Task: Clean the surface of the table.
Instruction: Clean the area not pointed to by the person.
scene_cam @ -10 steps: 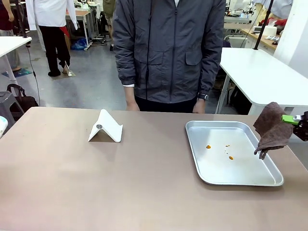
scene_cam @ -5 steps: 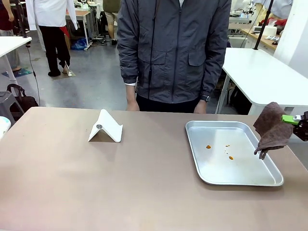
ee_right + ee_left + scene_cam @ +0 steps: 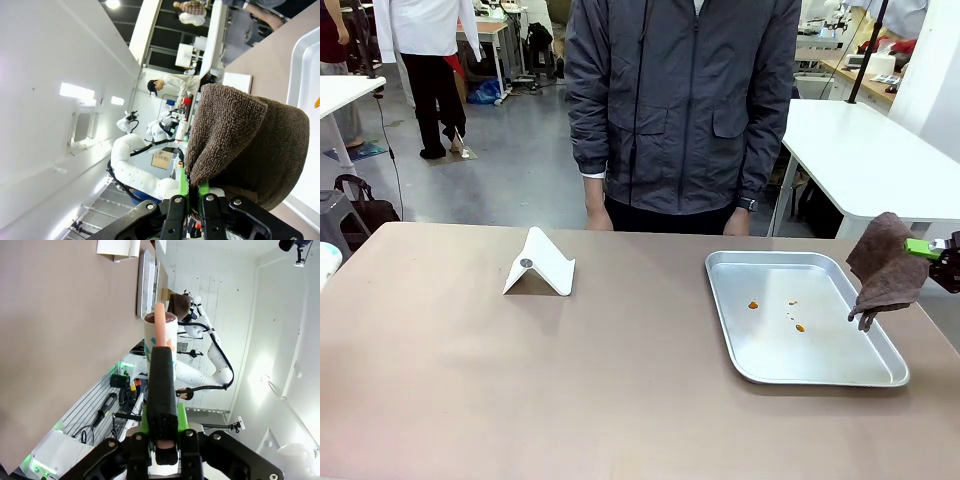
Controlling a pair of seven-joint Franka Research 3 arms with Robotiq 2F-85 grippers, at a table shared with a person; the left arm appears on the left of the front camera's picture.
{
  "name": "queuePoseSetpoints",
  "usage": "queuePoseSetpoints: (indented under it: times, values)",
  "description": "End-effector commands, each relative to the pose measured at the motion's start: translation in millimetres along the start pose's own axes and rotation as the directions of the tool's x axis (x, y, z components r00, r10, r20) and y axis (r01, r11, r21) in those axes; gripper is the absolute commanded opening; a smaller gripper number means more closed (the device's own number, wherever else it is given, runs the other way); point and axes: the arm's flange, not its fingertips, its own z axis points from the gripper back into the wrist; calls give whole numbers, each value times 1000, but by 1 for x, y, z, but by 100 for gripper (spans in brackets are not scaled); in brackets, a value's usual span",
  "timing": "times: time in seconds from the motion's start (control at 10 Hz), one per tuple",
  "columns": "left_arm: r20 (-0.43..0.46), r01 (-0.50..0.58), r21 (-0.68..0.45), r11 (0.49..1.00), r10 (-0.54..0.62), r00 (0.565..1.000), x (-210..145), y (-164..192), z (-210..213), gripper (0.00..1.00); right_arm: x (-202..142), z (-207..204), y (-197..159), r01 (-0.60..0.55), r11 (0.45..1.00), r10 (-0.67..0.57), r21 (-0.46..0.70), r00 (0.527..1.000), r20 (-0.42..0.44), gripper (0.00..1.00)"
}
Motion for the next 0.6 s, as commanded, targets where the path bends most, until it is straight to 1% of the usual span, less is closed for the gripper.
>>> queuePoseSetpoints:
  times: [0.0,0.2,0.3,0.4,0.5]
  values:
    - [-7,-12,-4,1000,12,1000,-2,-4,2,22,2,0,7,21,1000,-21,-4,1000,4,0]
    - [-7,-12,-4,1000,12,1000,-2,-4,2,22,2,0,7,21,1000,-21,-4,1000,4,0]
    - [-7,-12,-4,1000,12,1000,-2,-4,2,22,0,0,0,0,1000,0,0,1000,0,8]
    - [-7,-12,-4,1000,12,1000,-2,-4,2,22,5,-7,6,-11,997,5,-79,997,-75,8]
    - [-7,-12,-4,1000,12,1000,-2,-4,2,22,14,-15,13,-34,983,6,-183,989,-151,8]
